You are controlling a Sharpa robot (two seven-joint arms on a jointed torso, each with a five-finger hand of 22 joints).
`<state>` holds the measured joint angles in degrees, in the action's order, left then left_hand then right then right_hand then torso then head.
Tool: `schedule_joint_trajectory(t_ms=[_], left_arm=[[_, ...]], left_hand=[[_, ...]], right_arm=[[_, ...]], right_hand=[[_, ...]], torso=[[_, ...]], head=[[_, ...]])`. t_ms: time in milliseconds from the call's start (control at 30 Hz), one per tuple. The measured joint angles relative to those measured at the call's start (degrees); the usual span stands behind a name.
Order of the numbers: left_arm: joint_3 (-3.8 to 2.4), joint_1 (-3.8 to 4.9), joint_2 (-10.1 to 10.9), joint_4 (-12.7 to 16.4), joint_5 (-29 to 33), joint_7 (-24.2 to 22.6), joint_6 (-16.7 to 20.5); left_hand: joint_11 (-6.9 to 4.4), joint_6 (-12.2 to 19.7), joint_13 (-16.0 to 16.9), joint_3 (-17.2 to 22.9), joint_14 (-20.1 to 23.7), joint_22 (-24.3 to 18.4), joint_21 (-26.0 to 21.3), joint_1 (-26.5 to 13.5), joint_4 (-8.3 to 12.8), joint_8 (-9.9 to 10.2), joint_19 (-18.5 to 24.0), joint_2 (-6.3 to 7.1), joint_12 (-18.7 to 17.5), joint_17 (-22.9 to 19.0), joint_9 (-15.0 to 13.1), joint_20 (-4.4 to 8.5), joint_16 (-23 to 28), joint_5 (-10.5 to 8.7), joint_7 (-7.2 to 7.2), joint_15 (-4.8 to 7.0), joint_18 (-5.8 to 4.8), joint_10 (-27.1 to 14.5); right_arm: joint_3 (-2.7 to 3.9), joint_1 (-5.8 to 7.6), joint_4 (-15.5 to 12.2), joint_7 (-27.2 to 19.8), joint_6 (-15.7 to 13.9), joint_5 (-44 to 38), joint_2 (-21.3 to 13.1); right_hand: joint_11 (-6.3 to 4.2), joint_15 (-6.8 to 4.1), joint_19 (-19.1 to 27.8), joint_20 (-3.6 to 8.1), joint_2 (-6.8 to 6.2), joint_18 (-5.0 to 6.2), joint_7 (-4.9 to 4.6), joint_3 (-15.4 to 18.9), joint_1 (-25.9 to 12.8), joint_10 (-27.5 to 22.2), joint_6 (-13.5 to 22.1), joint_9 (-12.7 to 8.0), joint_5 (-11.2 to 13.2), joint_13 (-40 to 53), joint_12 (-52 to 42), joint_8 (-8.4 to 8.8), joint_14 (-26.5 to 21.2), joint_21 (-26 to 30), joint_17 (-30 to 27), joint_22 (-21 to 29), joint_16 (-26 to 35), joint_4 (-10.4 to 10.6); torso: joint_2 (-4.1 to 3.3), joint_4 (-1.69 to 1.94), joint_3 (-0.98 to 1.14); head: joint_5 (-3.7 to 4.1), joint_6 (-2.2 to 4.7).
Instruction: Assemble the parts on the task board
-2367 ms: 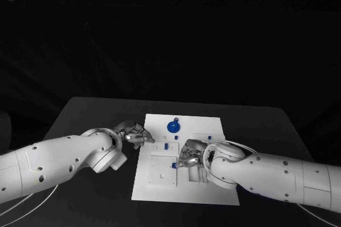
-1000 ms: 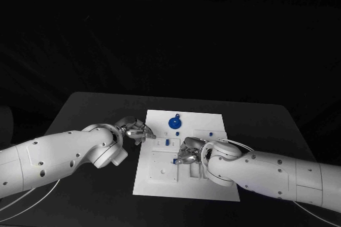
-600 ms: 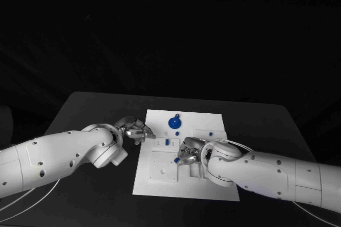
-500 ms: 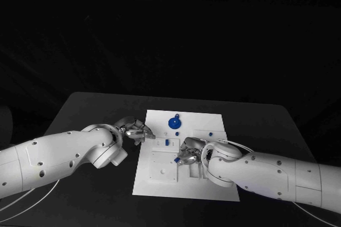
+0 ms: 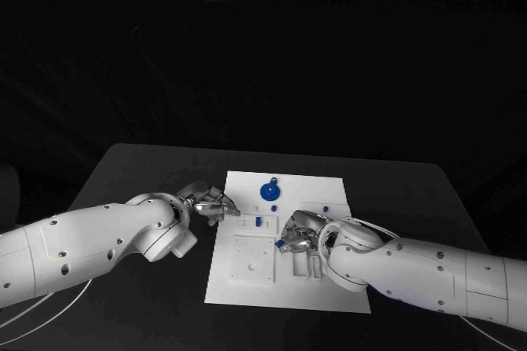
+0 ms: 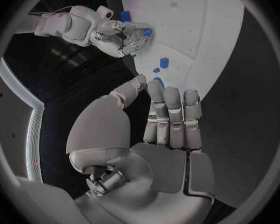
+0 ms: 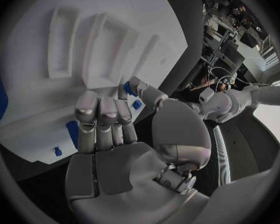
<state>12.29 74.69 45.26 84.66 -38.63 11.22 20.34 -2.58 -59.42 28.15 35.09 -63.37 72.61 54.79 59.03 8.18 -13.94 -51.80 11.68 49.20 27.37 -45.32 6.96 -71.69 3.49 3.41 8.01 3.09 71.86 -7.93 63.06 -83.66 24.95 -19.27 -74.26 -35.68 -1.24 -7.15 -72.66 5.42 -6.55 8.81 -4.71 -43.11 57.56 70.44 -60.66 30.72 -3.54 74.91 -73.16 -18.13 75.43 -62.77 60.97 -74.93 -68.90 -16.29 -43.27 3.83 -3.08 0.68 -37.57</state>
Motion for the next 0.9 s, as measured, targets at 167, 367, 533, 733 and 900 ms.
schedule_joint_trajectory(t_ms=[167, 367, 533, 733, 900], left_arm=[[0.00, 0.00, 0.0, 0.0, 1.0, -0.4, -0.6], [0.00, 0.00, 0.0, 0.1, 4.5, -1.0, -2.1], [0.21, 0.00, -0.4, 0.6, 8.4, -1.3, -3.8], [0.30, 0.00, -1.3, 1.0, 14.1, -1.4, -5.4], [0.34, 0.00, -2.5, 1.2, 17.2, -0.8, -6.7]], left_hand=[[0.00, 0.0, 0.0, 0.0, 0.0, 0.0, 0.0, 0.0, 0.0, 0.0, 0.0, 0.00, 0.0, 0.0, 0.1, 0.00, 0.0, 0.00, -0.01, -0.01, 0.00, 0.0], [0.20, 0.5, -0.3, -0.7, 0.2, 0.0, -0.3, -0.8, -0.7, 0.6, 0.0, -0.65, -0.9, -0.2, 0.3, 0.03, 0.6, 0.00, 0.31, -0.23, -0.64, -0.2], [0.64, 1.1, -0.8, -3.7, 0.7, -0.1, -1.2, -5.6, -3.4, 1.6, 0.8, -0.62, -2.1, -0.6, 1.4, -0.20, 1.8, -0.35, 0.95, -0.70, -0.91, -0.6], [0.65, 1.5, -1.0, -7.9, 0.9, -0.2, -2.0, -10.9, -5.8, 2.2, 1.5, 0.32, -3.0, -0.6, 2.0, -0.41, 2.3, -0.35, 1.24, -0.90, -0.91, -0.6], [0.84, 1.5, -1.1, -11.0, 1.1, -0.4, -2.6, -13.6, -7.2, 2.5, 2.1, 0.83, -3.6, -0.6, 2.4, -0.61, 2.7, -0.35, 1.18, -1.11, -0.91, -0.8]], right_arm=[[0.35, 0.00, -2.2, -1.5, -1.5, -0.4, -2.1], [1.52, 0.72, -4.8, -4.1, -2.8, -1.9, -4.0], [2.06, 1.32, -5.9, -6.0, -3.6, -4.3, -4.7], [2.32, 1.61, -6.4, -7.6, -4.0, -7.8, -4.8], [2.44, 1.78, -6.6, -8.3, -4.1, -9.7, -4.4]], right_hand=[[0.00, 0.00, 0.0, 0.00, 0.00, 0.08, 0.00, 0.0, 0.0, 0.0, 0.0, 0.1, 0.0, 0.0, 0.0, 0.00, 0.0, 0.0, 0.0, 0.0, 0.0, 0.0], [-0.20, -0.18, 0.0, -0.01, 0.30, 0.12, 0.20, -0.3, 0.3, 0.2, -0.2, 0.1, 0.0, 0.0, 0.0, 0.01, 0.2, 0.0, 0.0, 0.0, 0.0, 0.0], [-0.41, -0.17, 0.0, -0.01, 0.07, 0.14, 0.36, -0.6, 0.7, 0.4, -0.4, 0.2, 0.0, 0.0, 0.0, -0.01, 0.2, -0.2, 0.0, 0.0, 0.0, 0.0], [-0.41, -0.17, 0.0, -0.01, 0.07, 0.16, 0.35, -0.8, 0.7, 0.4, -0.4, 0.2, 0.0, 0.0, 0.0, -0.23, 0.2, -0.2, 0.0, 0.0, 0.0, 0.2], [-0.40, -0.16, 0.0, -0.01, -0.16, 0.18, 0.35, -1.0, 0.9, 0.4, -0.4, 0.4, 0.0, 0.0, 0.0, -0.23, 0.2, -0.2, 0.0, 0.0, 0.0, 0.3]], torso=[[0.02, -0.05, 0.03], [0.13, -0.24, 0.09], [0.27, -0.51, 0.24], [0.42, -0.69, 0.42], [0.45, -0.70, 0.53]], head=[[-0.04, 0.36], [-0.06, 0.96], [-0.12, 1.46], [-0.32, 1.93], [-0.49, 2.17]])
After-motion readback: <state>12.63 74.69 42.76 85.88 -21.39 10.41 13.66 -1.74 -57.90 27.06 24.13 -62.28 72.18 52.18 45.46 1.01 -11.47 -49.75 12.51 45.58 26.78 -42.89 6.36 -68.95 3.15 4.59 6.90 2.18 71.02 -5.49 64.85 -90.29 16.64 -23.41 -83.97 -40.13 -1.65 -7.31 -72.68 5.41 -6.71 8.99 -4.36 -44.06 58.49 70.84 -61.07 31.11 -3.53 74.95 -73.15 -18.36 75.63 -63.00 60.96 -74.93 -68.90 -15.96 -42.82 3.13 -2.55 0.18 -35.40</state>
